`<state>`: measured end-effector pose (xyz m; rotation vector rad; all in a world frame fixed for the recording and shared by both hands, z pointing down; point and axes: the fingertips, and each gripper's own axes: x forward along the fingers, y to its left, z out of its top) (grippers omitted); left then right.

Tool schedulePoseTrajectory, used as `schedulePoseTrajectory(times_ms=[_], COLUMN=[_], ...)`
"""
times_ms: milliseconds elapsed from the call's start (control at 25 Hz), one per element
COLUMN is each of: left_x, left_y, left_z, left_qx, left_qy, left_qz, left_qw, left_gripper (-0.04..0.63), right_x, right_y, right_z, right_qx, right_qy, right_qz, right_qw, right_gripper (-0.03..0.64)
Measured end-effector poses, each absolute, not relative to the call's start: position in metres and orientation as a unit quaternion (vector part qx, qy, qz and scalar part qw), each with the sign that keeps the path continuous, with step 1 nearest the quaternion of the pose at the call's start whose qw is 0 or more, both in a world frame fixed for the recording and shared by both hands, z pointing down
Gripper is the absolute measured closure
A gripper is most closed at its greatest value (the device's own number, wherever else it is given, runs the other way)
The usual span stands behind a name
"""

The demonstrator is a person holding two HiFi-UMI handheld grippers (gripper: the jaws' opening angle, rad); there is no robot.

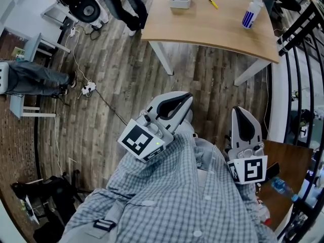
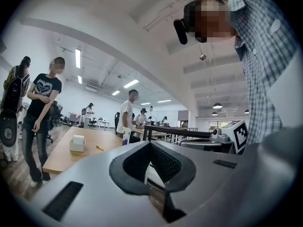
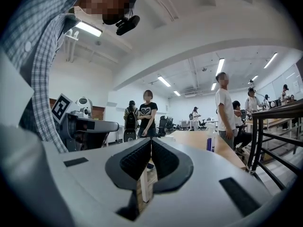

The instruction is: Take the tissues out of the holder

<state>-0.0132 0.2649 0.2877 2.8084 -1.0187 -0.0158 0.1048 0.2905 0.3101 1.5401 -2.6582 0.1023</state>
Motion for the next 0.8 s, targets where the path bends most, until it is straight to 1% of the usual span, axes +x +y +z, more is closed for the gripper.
schedulePoseTrajectory(times_ms=[80,280,440,560,800], left_x=[-0.011,-0.004,-0.001,0.002,0.002], left_y=[0.260,0.249,0.235,0.223,0.189], left_z=[0.288,0.292,0.294,0.292,0.291], left_qx=[0.938,0.942,0.945,0.947,0.949], left_qy=[-0.337,-0.327,-0.319,-0.312,-0.306], left_qz=[-0.007,-0.003,0.002,0.003,0.003], left_qw=[0.077,0.078,0.077,0.074,0.075], left_gripper=[0.589,0.589,0.589,0.589,0.589], right_x=[0.106,0.105,0.106,0.104,0.100], right_y=[0.287,0.273,0.258,0.243,0.208], right_z=[0.311,0.304,0.307,0.300,0.299], right_qx=[0.503,0.512,0.511,0.518,0.520], right_qy=[-0.863,-0.858,-0.859,-0.854,-0.853], right_qz=[0.038,0.037,0.033,0.039,0.039], right_qw=[0.039,0.024,0.030,0.016,0.018], right_gripper=[0.604,0.604,0.604,0.604,0.604])
